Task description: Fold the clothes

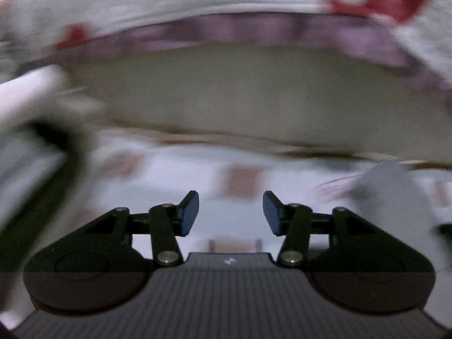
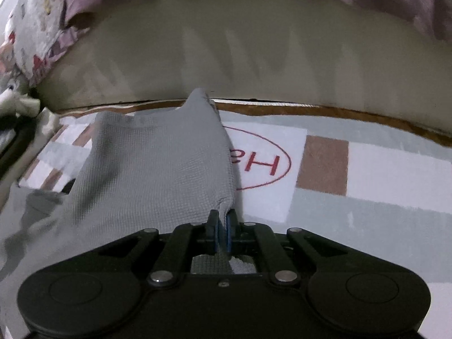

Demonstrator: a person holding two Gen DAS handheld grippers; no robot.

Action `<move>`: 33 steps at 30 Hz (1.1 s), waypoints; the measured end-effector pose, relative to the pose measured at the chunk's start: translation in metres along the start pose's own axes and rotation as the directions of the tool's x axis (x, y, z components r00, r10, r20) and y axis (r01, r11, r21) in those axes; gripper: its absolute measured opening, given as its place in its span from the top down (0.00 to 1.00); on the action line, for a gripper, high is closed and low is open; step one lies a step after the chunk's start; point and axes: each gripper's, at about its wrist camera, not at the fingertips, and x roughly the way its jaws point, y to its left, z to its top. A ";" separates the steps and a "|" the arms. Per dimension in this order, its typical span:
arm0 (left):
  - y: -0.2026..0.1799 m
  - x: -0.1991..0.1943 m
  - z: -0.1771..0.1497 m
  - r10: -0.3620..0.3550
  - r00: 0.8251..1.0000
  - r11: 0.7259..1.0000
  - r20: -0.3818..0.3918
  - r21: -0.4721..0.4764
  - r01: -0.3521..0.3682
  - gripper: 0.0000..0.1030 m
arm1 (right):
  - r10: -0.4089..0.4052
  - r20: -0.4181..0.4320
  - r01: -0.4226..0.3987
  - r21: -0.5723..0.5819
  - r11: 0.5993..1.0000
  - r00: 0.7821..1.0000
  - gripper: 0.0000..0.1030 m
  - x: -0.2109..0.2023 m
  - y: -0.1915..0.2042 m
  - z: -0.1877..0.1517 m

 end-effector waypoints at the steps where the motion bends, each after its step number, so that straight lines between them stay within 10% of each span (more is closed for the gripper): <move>1: 0.024 -0.006 -0.011 0.061 0.998 0.998 -0.014 -0.014 -0.061 0.50 | -0.003 -0.003 0.003 0.015 1.000 1.000 0.94 0.000 0.001 0.000; 8: 0.124 -0.008 -0.068 0.145 0.984 0.978 -0.100 -0.134 -0.158 0.49 | -0.009 0.003 0.008 0.078 0.997 1.000 0.87 -0.009 -0.004 -0.006; 19: 0.099 0.048 -0.092 0.108 0.984 0.994 -0.141 0.023 -0.106 0.29 | 0.023 0.027 -0.024 0.058 0.998 0.999 0.81 -0.005 -0.003 -0.007; 20: 0.093 0.046 -0.090 0.120 0.984 0.992 -0.132 0.049 -0.114 0.39 | 0.019 0.026 -0.020 0.045 0.999 0.999 0.81 -0.005 -0.001 -0.007; 22: 0.081 0.044 -0.085 0.142 0.983 0.986 -0.112 0.100 -0.131 0.95 | 0.014 0.027 -0.015 0.021 1.000 1.000 0.80 -0.007 -0.001 -0.008; 29: 0.069 0.030 -0.058 0.238 0.971 0.965 0.026 0.106 -0.240 0.97 | -0.005 0.043 0.009 -0.091 0.996 0.999 0.80 -0.008 0.006 -0.009; 33: 0.068 0.064 -0.057 0.239 0.971 0.961 -0.027 0.149 -0.232 0.96 | -0.005 0.058 0.010 -0.088 0.996 0.998 0.80 -0.008 0.005 -0.009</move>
